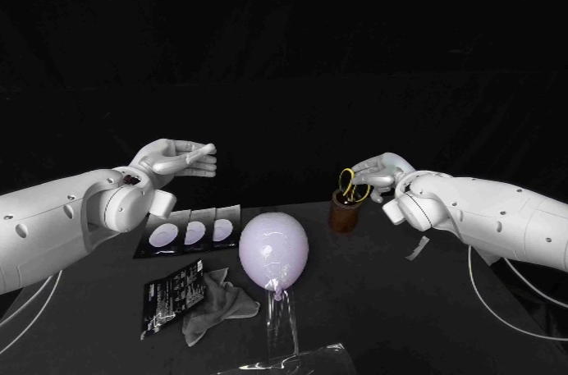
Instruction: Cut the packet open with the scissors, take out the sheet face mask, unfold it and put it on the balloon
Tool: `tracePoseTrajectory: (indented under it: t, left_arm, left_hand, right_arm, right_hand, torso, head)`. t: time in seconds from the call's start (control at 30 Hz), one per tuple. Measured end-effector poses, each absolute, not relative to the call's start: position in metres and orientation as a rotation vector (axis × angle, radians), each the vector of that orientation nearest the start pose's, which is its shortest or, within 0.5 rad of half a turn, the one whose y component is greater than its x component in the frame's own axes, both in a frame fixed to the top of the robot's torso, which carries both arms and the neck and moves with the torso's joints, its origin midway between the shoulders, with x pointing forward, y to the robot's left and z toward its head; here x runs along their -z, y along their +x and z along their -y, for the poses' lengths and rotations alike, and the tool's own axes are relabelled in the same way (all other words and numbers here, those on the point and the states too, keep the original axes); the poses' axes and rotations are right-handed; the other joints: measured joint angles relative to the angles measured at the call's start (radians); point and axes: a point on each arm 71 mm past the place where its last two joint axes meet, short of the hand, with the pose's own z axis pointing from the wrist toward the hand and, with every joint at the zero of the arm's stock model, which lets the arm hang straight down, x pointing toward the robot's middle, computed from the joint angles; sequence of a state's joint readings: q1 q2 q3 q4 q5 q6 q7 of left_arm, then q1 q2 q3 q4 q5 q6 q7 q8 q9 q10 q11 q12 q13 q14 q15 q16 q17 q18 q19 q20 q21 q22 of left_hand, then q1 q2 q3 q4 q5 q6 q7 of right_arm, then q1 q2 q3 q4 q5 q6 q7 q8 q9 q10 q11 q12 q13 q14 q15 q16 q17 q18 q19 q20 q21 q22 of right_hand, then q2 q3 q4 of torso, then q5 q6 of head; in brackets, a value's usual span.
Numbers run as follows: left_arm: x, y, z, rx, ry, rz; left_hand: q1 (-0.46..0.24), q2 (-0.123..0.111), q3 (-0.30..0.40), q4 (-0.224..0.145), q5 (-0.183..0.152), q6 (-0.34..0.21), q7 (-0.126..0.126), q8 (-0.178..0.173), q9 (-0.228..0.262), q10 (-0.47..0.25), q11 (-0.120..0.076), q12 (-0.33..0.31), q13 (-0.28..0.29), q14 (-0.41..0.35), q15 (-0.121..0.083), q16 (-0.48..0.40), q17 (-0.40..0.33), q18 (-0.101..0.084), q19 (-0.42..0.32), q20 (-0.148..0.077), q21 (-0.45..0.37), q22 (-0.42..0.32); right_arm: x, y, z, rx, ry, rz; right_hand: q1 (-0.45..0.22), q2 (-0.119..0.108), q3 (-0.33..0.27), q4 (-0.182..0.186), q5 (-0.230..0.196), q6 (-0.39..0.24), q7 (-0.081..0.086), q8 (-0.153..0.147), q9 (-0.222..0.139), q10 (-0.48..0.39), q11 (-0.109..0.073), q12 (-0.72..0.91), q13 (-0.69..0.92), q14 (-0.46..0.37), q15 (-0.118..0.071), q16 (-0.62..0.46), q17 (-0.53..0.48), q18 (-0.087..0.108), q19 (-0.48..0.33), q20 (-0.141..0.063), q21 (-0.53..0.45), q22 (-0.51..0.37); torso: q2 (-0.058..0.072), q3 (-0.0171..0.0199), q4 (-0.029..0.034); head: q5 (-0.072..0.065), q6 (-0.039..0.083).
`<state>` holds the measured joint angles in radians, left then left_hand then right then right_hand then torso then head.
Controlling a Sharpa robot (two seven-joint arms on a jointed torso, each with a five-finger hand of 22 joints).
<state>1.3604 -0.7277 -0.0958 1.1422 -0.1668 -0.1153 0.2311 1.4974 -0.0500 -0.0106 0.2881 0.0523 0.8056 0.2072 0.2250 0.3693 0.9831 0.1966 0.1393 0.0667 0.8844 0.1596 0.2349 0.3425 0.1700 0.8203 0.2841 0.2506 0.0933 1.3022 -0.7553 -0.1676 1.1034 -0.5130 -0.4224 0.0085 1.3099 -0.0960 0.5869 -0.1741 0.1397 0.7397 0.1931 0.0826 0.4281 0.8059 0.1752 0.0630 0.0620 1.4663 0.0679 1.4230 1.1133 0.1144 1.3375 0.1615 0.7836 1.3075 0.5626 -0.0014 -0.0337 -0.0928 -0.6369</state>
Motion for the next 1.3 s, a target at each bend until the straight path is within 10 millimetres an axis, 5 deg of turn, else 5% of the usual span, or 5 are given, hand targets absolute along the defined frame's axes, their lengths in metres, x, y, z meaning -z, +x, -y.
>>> tracePoseTrajectory:
  t: [0.23, 0.37, 0.47, 0.77, 1.3]
  left_arm:
    - [0.139, 0.569, -0.264, 1.33, -0.922, -1.528]
    - [0.139, 0.568, -0.267, 1.33, -0.921, -1.521]
    - [0.138, 0.566, -0.271, 1.33, -0.921, -1.514]
    - [0.145, 0.553, -0.289, 1.328, -0.93, -1.506]
    - [0.181, 0.504, -0.326, 1.276, -0.921, -1.573]
  left_hand:
    - [0.004, 0.004, 0.0, 0.0, 0.0, 0.0, 0.0, 0.0, -0.001, 0.0, 0.0, 0.0, 0.0, 0.0, 0.0, 0.0, 0.0, 0.0, 0.0, 0.0, 0.0, -0.001]
    - [0.009, 0.009, 0.0, 0.0, 0.0, 0.008, 0.001, 0.004, -0.002, 0.011, -0.003, 0.0, 0.0, 0.003, -0.003, 0.004, 0.0, -0.001, 0.007, 0.0, 0.0, -0.002]
    - [0.023, 0.009, 0.0, 0.0, 0.0, 0.033, 0.004, 0.013, -0.002, 0.036, -0.016, 0.006, 0.0, 0.028, -0.013, 0.017, 0.0, -0.001, 0.031, -0.005, 0.011, -0.002]
    - [0.071, 0.014, 0.0, 0.0, 0.0, 0.07, -0.002, 0.018, -0.013, 0.093, -0.043, 0.006, 0.001, 0.091, -0.041, 0.04, 0.012, -0.002, 0.075, -0.025, 0.03, 0.002]
    - [0.196, -0.019, 0.036, -0.003, 0.0, 0.092, -0.006, 0.009, -0.04, 0.145, -0.052, -0.014, -0.001, 0.124, -0.056, 0.06, 0.026, 0.003, 0.091, -0.033, 0.035, 0.0]
  right_arm:
    - [0.195, 0.554, 0.32, -0.687, 0.836, -1.575]
    - [0.191, 0.551, 0.325, -0.686, 0.82, -1.542]
    - [0.185, 0.546, 0.328, -0.696, 0.79, -1.507]
    - [0.151, 0.524, 0.319, -0.757, 0.587, -1.328]
    - [0.126, 0.475, 0.253, -0.978, 0.312, -1.198]
  right_hand:
    - [-0.009, 0.005, 0.021, -0.021, 0.044, 0.048, 0.007, 0.009, -0.01, 0.051, 0.004, 0.009, 0.003, -0.003, 0.004, -0.002, -0.005, -0.001, 0.0, 0.0, 0.017, 0.0]
    - [-0.11, -0.042, -0.044, 0.033, 0.069, 0.055, 0.009, 0.01, -0.015, 0.067, 0.001, 0.009, 0.003, 0.0, 0.007, -0.003, 0.0, -0.002, -0.001, 0.006, 0.023, 0.001]
    - [-0.168, -0.08, -0.131, 0.08, -0.042, 0.055, 0.009, 0.004, -0.019, 0.072, -0.004, 0.009, 0.003, 0.0, 0.007, 0.004, 0.007, -0.002, -0.001, 0.006, 0.024, 0.001]
    - [-0.064, -0.021, -0.16, 0.08, -0.082, 0.131, 0.026, 0.033, -0.014, 0.158, -0.019, 0.036, 0.01, -0.002, 0.005, 0.022, 0.037, -0.007, 0.028, 0.002, 0.082, 0.0]
    - [-0.037, -0.016, -0.109, 0.113, -0.082, 0.19, 0.003, 0.033, -0.039, 0.328, -0.06, 0.06, 0.007, 0.001, -0.029, 0.022, 0.035, -0.008, 0.037, -0.027, 0.102, 0.0]
  torso:
    - [0.0, 0.0006, -0.0003]
    - [0.0, 0.0007, -0.0004]
    - [0.0, 0.0006, -0.0004]
    - [-0.001, 0.0011, -0.0008]
    - [0.001, -0.0012, 0.0046]
  head:
    - [0.0, 0.001]
    - [0.001, 0.001]
    - [0.003, 0.001]
    - [0.014, -0.002]
    - [0.144, -0.074]
